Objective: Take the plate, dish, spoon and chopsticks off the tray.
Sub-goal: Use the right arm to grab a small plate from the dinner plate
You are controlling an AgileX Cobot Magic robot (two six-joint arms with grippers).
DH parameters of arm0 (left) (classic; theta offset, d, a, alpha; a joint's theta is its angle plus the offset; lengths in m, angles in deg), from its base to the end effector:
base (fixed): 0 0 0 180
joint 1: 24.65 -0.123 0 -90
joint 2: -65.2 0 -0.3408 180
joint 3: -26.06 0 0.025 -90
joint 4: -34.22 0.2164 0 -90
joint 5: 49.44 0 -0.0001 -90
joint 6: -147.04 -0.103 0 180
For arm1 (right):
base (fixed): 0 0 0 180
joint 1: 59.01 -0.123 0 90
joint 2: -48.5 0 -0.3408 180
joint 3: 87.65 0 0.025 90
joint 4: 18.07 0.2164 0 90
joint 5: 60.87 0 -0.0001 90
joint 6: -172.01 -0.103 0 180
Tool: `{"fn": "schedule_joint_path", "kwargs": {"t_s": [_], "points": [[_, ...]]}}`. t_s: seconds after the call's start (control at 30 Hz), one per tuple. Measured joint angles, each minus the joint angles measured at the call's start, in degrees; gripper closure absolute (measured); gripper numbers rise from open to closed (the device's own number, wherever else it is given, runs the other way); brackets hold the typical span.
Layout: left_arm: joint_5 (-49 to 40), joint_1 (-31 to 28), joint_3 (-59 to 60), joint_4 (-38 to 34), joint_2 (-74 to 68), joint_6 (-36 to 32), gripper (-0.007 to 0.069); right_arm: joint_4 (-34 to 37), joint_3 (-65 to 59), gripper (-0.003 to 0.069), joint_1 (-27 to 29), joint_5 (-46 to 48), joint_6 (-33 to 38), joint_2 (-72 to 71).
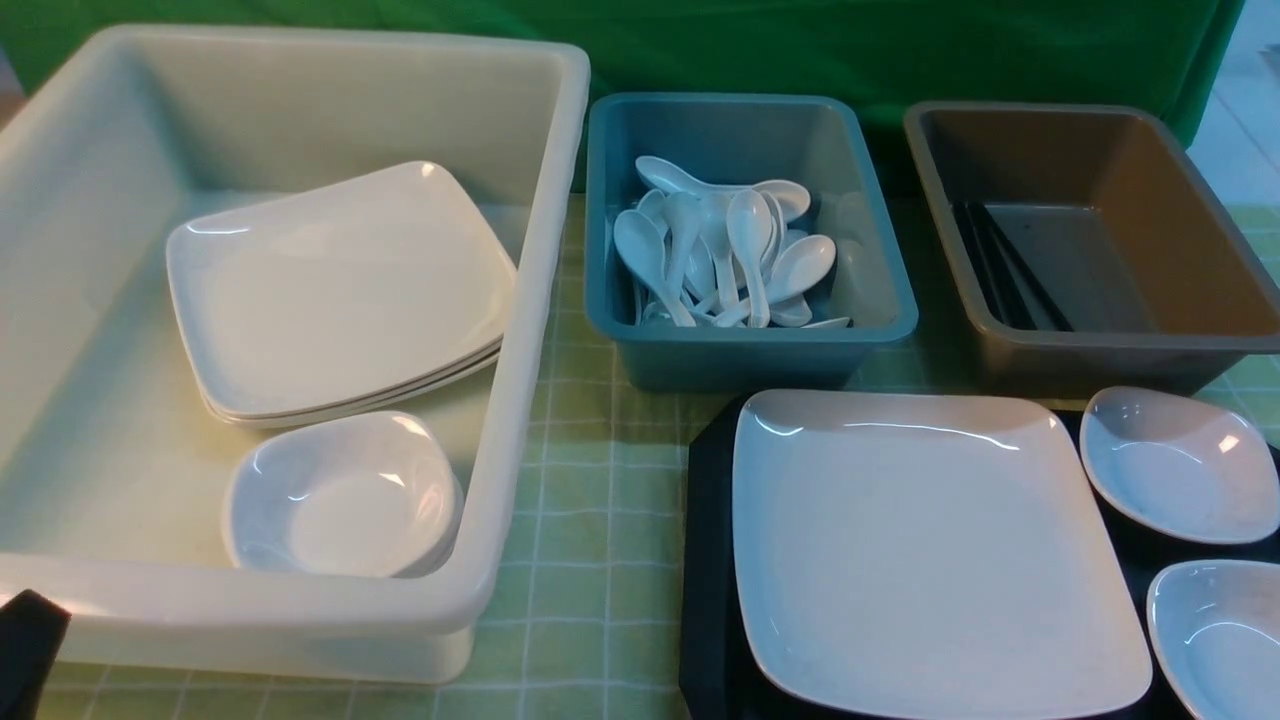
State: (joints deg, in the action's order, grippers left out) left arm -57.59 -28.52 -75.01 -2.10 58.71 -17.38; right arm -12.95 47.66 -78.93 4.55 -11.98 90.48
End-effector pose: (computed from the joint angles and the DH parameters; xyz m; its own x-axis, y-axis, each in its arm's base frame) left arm -0.0217 -0.0102 0.2001 -0.0346 -0.7853 -0.6182 -0.0171 0.6189 -0.7853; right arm 0.0059 0.0110 0.2978 -0.8655 -0.2005 -0.4591 -0.2847 0.9509 0.1213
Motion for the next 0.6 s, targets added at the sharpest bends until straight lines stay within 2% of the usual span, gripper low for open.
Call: {"fn": "schedule_joint_path", "kwargs": {"t_s": [0.03, 0.2, 0.33, 0.43, 0.6], "points": [[0.00, 0.00, 0.00, -3.31, 0.00, 1.66, 0.0400, -0.24, 0.00, 0.0573, 0.00, 0.08, 0.00, 1.34], [0.61, 0.00, 0.00, -7.92, 0.00, 3.79, 0.0400, -2.59, 0.00, 0.0542, 0.00, -0.16, 0.00, 6.60], [0.84, 0.00, 0.00, -7.22, 0.00, 3.79, 0.0400, -5.66, 0.00, 0.0462, 0.00, -2.86, 0.00, 11.09], [0.84, 0.00, 0.00, -4.93, 0.00, 3.74, 0.0400, -8.51, 0.00, 0.0369, 0.00, -7.71, 1.59, 16.50], [0.87, 0.00, 0.00, -0.26, 0.00, 3.74, 0.0400, -10.29, 0.00, 0.0324, 0.00, -14.60, 7.37, 26.12]]}}
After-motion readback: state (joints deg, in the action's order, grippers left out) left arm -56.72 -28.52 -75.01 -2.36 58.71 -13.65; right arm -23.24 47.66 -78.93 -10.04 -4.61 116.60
